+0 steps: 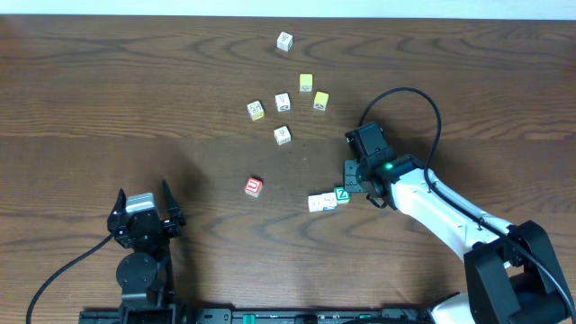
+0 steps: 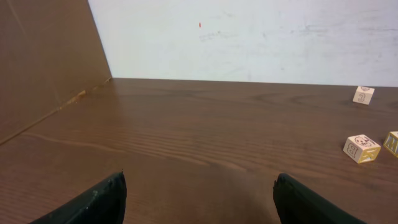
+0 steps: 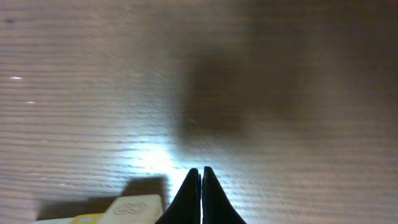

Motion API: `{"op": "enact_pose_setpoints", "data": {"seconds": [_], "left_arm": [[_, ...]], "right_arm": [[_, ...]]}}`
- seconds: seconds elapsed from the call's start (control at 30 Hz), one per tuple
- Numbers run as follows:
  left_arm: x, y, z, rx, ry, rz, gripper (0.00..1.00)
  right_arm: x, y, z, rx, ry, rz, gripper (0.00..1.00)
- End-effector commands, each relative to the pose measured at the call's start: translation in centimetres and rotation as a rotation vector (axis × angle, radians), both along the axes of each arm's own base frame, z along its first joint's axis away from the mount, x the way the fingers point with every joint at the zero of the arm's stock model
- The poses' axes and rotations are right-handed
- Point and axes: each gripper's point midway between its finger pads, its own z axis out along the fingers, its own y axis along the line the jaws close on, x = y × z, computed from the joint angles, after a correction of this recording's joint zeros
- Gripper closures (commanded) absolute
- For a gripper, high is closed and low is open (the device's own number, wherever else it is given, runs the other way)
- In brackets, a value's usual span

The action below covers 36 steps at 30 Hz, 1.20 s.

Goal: Lift 4 blocks

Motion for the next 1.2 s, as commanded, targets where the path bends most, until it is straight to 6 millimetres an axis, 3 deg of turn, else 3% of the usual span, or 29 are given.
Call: {"op": "enact_pose_setpoints", "data": {"seconds": [0.0,0.27,0.73,1.17], "left_arm": [[-0.1,0.2,-1.8,0.012,0.056,0.008,0.24],[-0.1,0.2,-1.8,0.012,0.056,0.008,0.24],[-0.1,0.2,-1.8,0.012,0.056,0.008,0.24],[-0.1,0.2,-1.8,0.012,0.056,0.008,0.24]], "right_arm": [[0.2,0.7,0.0,0.024,-0.005,0.079,0.99],[0.3,1.8,0.2,0.069,-0.01,0.128,0.99],[-2.0,4.3,-0.1,0.115,0.053,0.209,0.99],[-3.0,3.5,-0.6,0.077,0.094,0.158,0.99]]}}
